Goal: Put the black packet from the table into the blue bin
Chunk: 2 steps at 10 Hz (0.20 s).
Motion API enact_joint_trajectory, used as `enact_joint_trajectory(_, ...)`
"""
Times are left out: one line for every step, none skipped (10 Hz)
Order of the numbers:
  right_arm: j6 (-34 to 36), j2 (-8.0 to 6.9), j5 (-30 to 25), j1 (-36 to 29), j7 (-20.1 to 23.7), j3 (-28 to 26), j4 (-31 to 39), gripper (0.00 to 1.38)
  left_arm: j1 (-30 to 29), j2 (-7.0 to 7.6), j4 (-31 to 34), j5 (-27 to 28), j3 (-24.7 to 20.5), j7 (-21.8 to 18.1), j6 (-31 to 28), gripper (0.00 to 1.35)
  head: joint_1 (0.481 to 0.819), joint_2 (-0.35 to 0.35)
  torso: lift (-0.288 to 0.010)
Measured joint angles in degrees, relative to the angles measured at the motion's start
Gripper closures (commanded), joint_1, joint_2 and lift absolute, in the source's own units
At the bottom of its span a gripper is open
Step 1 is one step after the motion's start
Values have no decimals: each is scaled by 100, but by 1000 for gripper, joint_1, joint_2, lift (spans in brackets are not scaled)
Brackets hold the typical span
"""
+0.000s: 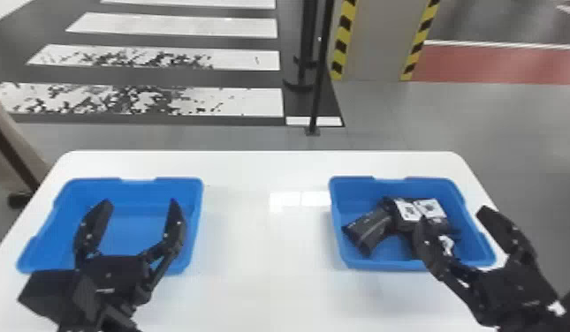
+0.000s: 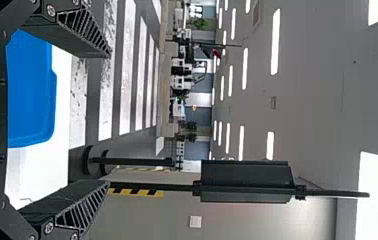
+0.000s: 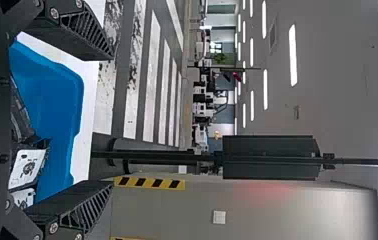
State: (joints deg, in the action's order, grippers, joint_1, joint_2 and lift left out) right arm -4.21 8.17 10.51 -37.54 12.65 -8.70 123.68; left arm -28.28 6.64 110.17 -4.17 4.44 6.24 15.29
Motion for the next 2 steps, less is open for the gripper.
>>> enact_joint_trajectory(2, 0, 4, 0, 0, 2, 0, 136, -6, -4, 0, 14, -9, 0, 3, 127, 695, -51, -110)
enact_joint_trajectory(10, 0, 10, 1, 0, 2, -9, 136, -9, -6, 0, 17, -10, 0, 4, 127, 695, -51, -110)
